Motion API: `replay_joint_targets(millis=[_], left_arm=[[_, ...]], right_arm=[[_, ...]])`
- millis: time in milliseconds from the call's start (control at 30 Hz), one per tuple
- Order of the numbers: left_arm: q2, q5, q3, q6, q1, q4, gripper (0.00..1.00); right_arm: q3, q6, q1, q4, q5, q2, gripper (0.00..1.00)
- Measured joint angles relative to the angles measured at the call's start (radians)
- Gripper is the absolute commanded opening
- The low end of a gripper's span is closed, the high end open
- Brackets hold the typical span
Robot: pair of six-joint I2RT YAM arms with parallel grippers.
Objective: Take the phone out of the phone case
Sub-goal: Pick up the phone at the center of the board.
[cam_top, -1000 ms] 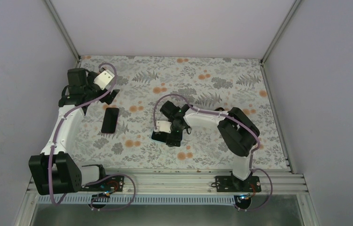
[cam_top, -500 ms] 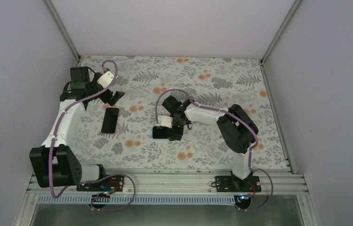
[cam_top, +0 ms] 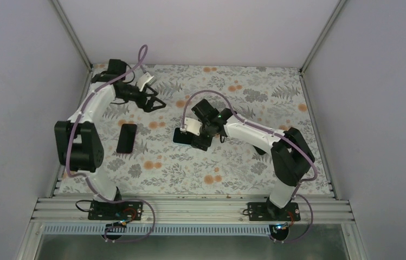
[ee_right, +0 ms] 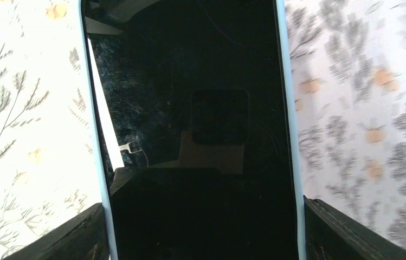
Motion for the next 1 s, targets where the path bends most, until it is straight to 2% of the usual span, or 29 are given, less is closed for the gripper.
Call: replay_joint_targets(millis=[100, 267, 433, 667, 800, 1000], left_arm=[[0.104, 0.092, 0.117, -0.001, -0.035, -0.089, 1.00], [0.250, 0.198, 0.231, 0.001, -0.041, -0.235, 1.00], [0.346, 0.244, 0.264, 0.010, -0.042, -0.344, 0.99], [0.369, 0.251, 0.295, -0.023, -0.089, -0.371, 0.95], [0.389, 0.261, 0.337, -0.035, -0.124, -0.373, 0.79], [0.419, 0.294, 0.357, -0.021, -0.140, -0.407, 0.49]], right_arm=[[0.026, 0.008, -0.012, 0.018, 0.019, -0.014, 0.47], [0.036, 0.023, -0.029, 0.041, 0.047, -0.034, 0.47], [0.069, 0.031, -0.057, 0.049, 0.080, -0.036, 0.47], [0.172, 0.045, -0.064, 0.062, 0.097, -0.032, 0.46], [0.217, 0.046, -0.064, 0.072, 0.097, -0.026, 0.46], [0.238, 0.045, -0.064, 0.082, 0.100, 0.001, 0.46]])
